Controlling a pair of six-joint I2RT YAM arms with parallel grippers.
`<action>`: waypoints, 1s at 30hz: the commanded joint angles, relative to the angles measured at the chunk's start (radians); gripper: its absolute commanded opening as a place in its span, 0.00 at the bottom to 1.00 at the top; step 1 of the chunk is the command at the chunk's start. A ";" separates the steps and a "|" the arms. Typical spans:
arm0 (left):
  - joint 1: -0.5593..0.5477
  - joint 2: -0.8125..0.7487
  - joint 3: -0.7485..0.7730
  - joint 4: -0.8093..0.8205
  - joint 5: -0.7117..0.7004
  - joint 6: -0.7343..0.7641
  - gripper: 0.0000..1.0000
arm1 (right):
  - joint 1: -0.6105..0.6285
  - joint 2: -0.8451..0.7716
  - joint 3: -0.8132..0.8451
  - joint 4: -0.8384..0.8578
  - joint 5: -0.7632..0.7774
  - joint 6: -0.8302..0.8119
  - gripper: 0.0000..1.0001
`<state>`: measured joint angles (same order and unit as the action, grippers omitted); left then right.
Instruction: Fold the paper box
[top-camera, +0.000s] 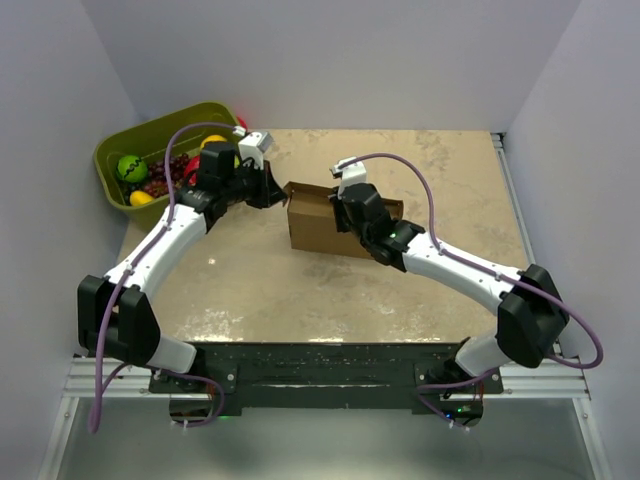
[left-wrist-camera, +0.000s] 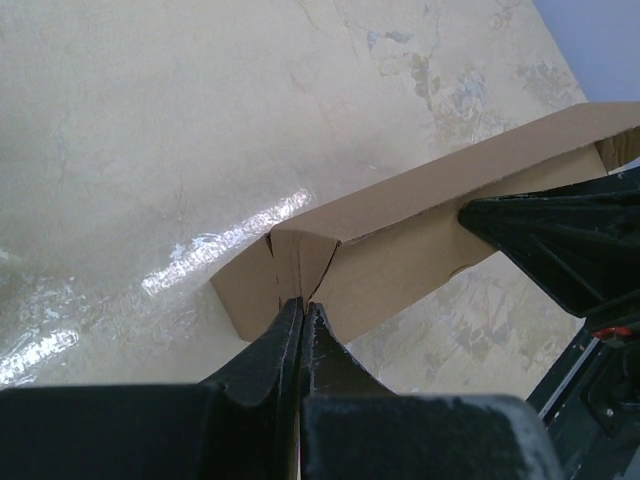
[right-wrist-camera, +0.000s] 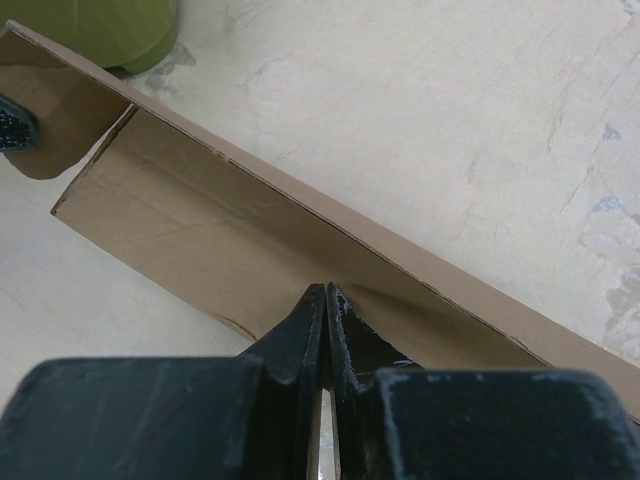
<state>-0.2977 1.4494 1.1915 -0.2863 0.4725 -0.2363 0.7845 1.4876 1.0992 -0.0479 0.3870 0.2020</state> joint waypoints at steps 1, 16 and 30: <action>-0.003 -0.011 0.051 0.085 0.081 -0.110 0.00 | -0.002 0.057 -0.047 -0.104 0.038 0.002 0.07; -0.003 -0.015 0.025 0.176 0.143 -0.202 0.00 | -0.004 0.082 -0.059 -0.096 0.036 -0.009 0.05; -0.003 -0.018 -0.041 0.187 0.107 -0.161 0.00 | -0.002 0.074 -0.064 -0.106 0.038 -0.009 0.04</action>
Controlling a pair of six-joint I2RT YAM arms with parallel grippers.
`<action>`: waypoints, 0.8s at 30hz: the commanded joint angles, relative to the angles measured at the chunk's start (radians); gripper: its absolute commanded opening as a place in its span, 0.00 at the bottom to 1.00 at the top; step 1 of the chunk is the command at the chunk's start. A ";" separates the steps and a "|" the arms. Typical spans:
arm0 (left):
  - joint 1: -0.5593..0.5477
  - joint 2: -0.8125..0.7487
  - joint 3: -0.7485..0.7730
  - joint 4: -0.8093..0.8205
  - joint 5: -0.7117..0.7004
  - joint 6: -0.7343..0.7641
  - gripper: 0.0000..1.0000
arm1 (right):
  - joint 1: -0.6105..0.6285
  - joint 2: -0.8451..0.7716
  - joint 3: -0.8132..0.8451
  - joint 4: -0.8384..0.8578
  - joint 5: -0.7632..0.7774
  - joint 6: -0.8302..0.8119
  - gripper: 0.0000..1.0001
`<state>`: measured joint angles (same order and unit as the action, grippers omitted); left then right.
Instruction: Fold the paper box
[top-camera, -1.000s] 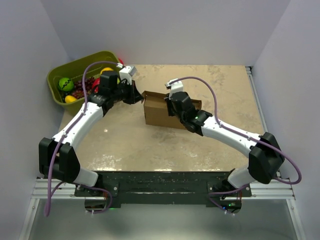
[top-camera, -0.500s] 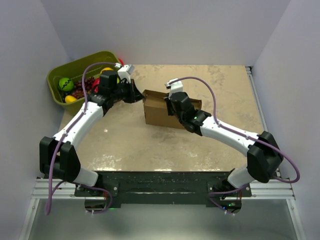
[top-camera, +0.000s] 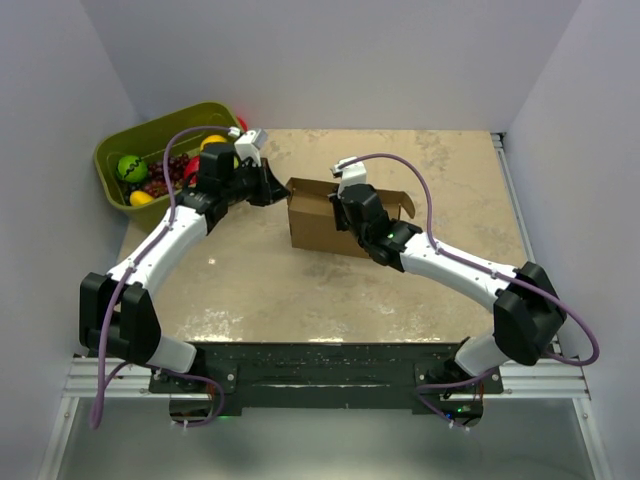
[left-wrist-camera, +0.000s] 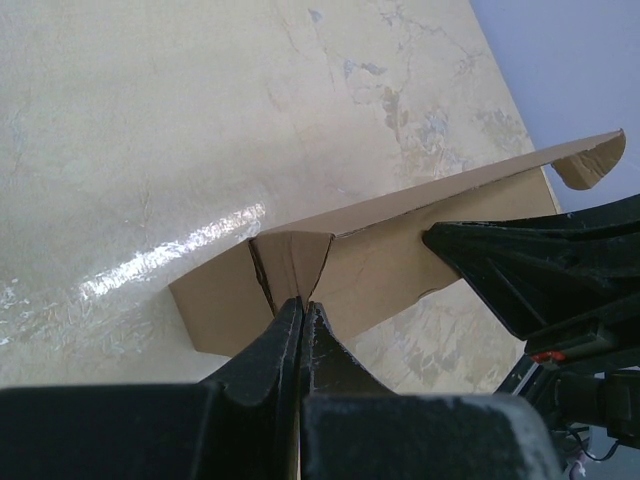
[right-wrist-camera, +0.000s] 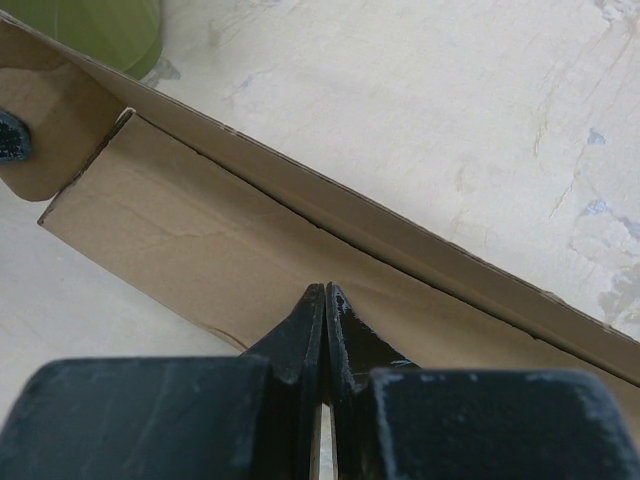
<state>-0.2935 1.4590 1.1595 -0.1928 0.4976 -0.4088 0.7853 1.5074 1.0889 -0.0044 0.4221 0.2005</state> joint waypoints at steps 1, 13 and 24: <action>-0.007 -0.029 -0.012 0.087 0.076 0.018 0.00 | -0.003 0.053 -0.052 -0.149 0.003 -0.007 0.04; -0.007 -0.026 -0.067 0.059 0.026 0.085 0.00 | -0.003 0.042 -0.055 -0.154 0.001 -0.007 0.03; -0.007 -0.022 -0.118 0.015 -0.022 0.151 0.00 | -0.004 0.047 -0.050 -0.160 0.009 -0.007 0.03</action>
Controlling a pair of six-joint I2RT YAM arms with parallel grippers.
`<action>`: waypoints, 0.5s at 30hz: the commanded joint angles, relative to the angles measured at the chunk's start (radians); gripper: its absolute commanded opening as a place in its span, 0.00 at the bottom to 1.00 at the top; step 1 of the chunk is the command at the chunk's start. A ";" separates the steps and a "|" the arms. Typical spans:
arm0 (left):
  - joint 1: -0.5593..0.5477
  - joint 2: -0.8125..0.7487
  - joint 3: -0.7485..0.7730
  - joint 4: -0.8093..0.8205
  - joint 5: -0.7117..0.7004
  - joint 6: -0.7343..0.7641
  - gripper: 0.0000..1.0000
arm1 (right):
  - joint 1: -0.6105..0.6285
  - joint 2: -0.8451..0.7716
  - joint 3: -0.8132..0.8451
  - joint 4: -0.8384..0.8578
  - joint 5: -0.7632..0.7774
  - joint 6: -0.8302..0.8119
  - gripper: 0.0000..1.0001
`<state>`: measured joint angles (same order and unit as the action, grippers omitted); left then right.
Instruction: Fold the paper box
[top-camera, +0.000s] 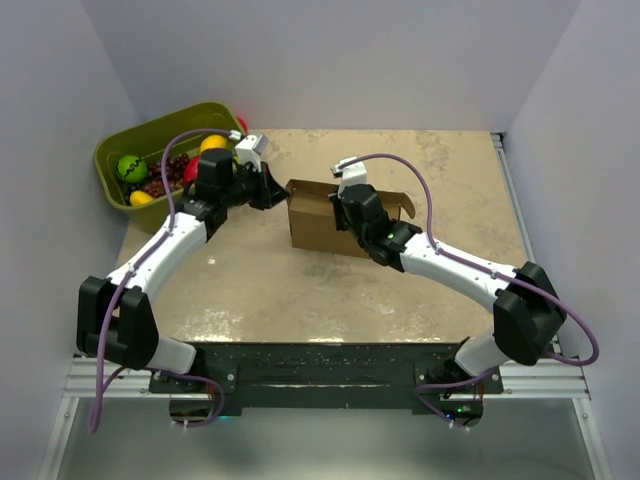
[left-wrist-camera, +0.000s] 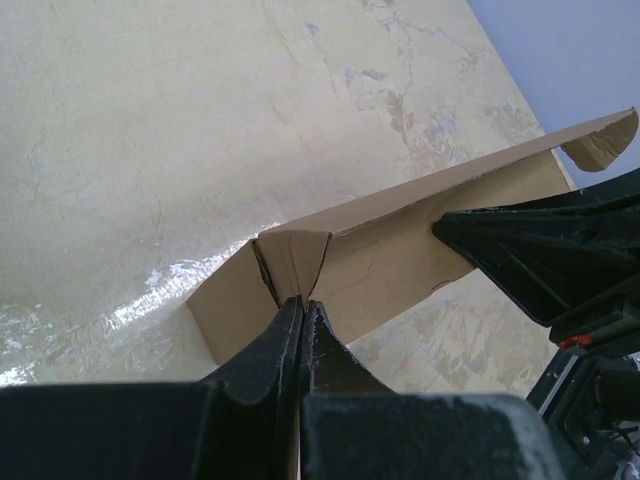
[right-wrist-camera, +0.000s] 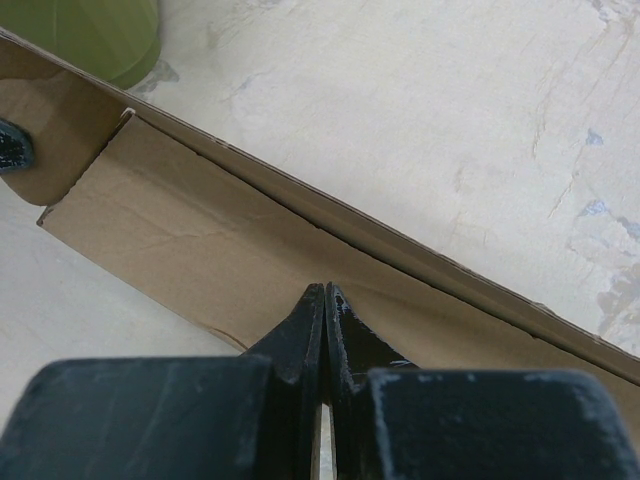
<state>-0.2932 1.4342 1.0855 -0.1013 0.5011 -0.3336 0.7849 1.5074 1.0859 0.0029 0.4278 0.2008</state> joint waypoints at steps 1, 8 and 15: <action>-0.009 0.003 -0.048 -0.083 -0.047 0.085 0.00 | -0.004 0.047 -0.047 -0.165 0.005 -0.008 0.02; -0.012 -0.006 -0.076 -0.084 -0.065 0.133 0.00 | -0.003 0.048 -0.044 -0.164 0.003 -0.006 0.02; -0.057 -0.015 -0.098 -0.089 -0.143 0.131 0.00 | -0.004 0.056 -0.041 -0.162 -0.001 -0.001 0.02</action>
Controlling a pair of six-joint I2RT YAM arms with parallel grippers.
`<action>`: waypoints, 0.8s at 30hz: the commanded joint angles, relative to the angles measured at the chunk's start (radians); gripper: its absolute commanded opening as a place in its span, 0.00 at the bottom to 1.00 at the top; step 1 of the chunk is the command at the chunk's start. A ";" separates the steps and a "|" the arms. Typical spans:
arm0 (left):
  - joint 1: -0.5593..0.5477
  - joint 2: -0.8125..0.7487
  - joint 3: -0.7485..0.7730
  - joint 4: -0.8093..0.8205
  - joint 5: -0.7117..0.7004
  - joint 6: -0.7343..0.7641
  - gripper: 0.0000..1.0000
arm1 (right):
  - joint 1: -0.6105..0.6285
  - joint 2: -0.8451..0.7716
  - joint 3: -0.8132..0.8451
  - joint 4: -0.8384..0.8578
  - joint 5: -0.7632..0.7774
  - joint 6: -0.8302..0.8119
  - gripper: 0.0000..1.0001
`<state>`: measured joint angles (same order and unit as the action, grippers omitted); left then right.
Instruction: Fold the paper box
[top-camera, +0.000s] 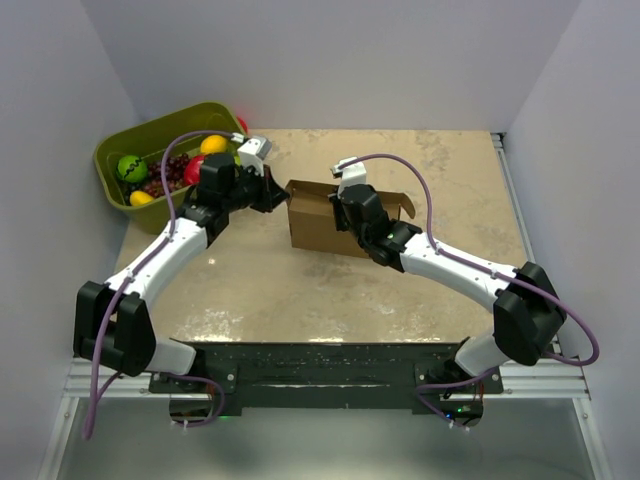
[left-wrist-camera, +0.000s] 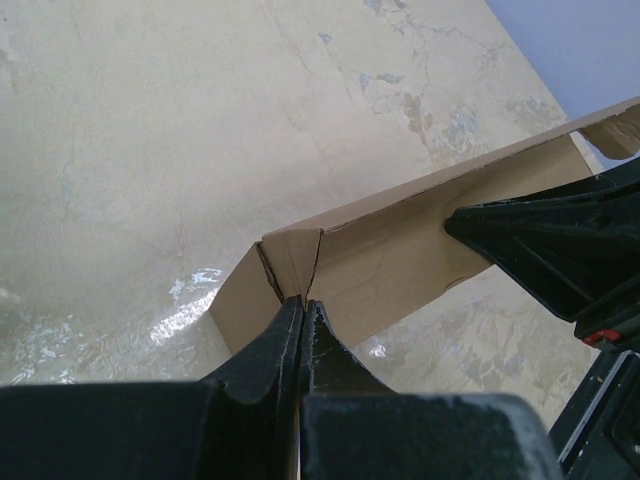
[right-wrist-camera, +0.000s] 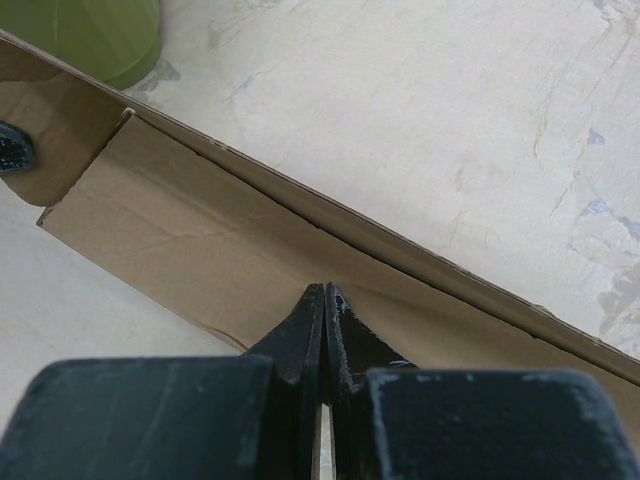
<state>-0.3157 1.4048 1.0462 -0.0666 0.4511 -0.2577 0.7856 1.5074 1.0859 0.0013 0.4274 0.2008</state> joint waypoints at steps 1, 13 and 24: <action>-0.039 0.011 -0.063 -0.125 -0.127 0.057 0.00 | -0.003 0.054 -0.041 -0.161 -0.001 -0.001 0.02; -0.088 0.028 -0.063 -0.214 -0.305 0.081 0.00 | -0.003 0.043 -0.054 -0.161 0.005 0.005 0.01; -0.135 0.046 -0.063 -0.277 -0.381 0.118 0.00 | -0.005 0.030 -0.058 -0.164 0.008 0.006 0.02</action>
<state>-0.4339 1.3743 1.0363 -0.0887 0.1562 -0.2020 0.7845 1.5074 1.0824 0.0090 0.4290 0.2016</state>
